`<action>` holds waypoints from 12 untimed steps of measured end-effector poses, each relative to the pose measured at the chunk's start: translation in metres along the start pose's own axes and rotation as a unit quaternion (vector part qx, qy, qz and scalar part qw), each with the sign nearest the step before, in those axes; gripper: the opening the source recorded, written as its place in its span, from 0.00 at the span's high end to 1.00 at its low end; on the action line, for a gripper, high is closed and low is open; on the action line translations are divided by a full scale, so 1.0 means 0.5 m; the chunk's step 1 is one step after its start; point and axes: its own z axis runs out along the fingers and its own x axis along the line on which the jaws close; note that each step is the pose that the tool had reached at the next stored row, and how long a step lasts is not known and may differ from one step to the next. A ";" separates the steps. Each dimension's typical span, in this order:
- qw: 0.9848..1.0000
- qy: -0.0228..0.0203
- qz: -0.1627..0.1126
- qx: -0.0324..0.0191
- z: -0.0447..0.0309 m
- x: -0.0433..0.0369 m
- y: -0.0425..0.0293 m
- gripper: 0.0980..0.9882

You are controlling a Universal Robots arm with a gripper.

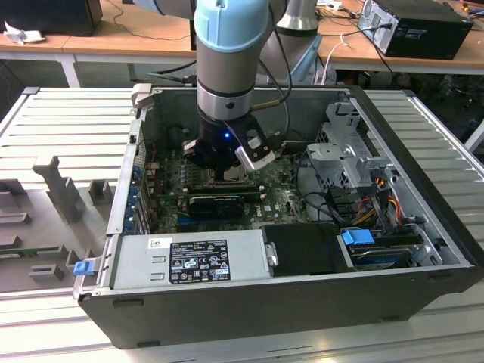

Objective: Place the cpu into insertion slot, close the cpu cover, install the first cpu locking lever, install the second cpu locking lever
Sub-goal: 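Install the second cpu locking lever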

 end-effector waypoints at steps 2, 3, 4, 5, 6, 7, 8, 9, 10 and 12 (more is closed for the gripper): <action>1.000 0.000 0.000 0.000 0.014 0.004 -0.002 0.99; 1.000 0.000 0.000 0.000 0.018 0.005 -0.003 0.99; 1.000 0.000 0.000 0.000 0.024 0.006 -0.004 0.99; 1.000 0.000 0.000 -0.006 0.025 0.008 -0.004 0.99; 1.000 -0.001 0.000 -0.016 0.026 0.011 -0.006 0.99; 1.000 -0.002 0.000 -0.021 0.025 0.016 -0.009 0.99; 1.000 -0.002 0.000 -0.023 0.025 0.018 -0.015 0.99; 1.000 -0.002 0.001 -0.025 0.025 0.019 -0.017 0.99; 1.000 -0.003 0.001 -0.030 0.025 0.023 -0.019 0.99; 0.999 -0.003 0.001 -0.034 0.029 0.036 -0.022 0.99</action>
